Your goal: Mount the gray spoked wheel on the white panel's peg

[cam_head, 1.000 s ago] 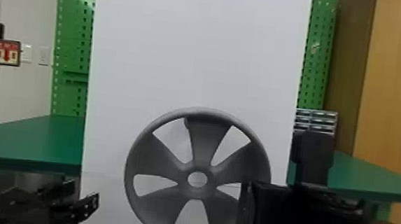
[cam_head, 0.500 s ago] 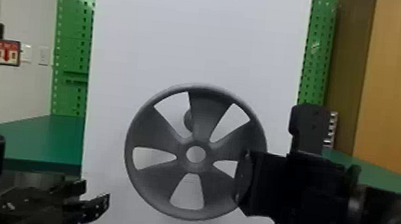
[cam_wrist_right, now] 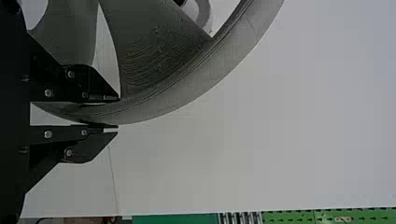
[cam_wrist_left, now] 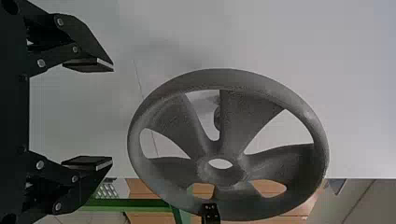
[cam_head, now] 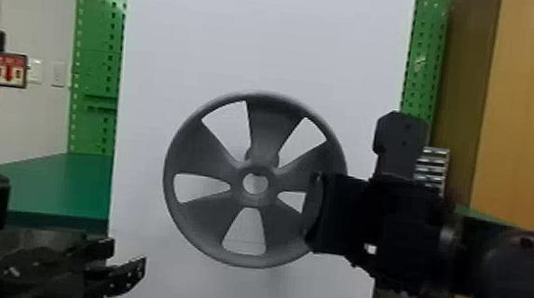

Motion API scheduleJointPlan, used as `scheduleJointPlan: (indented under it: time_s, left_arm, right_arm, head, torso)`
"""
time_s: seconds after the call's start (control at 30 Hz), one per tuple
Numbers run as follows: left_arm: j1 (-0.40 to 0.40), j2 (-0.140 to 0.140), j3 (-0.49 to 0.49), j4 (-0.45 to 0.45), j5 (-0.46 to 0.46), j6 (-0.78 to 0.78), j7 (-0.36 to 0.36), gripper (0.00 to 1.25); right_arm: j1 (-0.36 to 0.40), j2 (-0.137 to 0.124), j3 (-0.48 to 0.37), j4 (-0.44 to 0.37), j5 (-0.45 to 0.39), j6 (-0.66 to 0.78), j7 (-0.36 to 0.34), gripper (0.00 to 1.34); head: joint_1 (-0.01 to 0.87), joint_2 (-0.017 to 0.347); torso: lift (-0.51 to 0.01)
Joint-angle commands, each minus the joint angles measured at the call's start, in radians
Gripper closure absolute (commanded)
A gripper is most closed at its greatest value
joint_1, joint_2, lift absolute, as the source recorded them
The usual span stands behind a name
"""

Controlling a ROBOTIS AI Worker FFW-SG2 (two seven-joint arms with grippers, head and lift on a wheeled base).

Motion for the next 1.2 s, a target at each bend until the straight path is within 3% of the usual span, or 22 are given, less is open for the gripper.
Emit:
scheduleJointPlan:
  time_s: [0.0, 0.27, 0.73, 1.17]
  left_arm:
    - [0.001, 0.002, 0.016, -0.019, -0.009, 0.02, 0.0, 0.53]
    - [-0.006, 0.007, 0.011, -0.021, -0.012, 0.023, 0.0, 0.53]
    - [-0.013, 0.011, -0.003, -0.021, -0.025, 0.025, 0.0, 0.53]
    - [-0.015, 0.011, -0.006, -0.019, -0.031, 0.025, 0.0, 0.53]
  right_arm:
    - [-0.013, 0.012, 0.008, 0.019, 0.007, -0.013, -0.005, 1.32]
    - [-0.025, 0.023, 0.005, 0.042, -0.033, -0.044, -0.051, 1.32]
    - [-0.048, 0.023, -0.015, 0.08, -0.081, -0.053, -0.054, 1.32]
    - [-0.056, 0.004, -0.046, 0.097, -0.116, -0.049, -0.056, 1.32]
  head:
    - [0.084, -0.008]
    - [0.084, -0.008]
    - [0.084, -0.008]
    - [0.084, -0.008]
  torso:
    - [-0.487]
    - [-0.487]
    - [-0.487]
    - [-0.487]
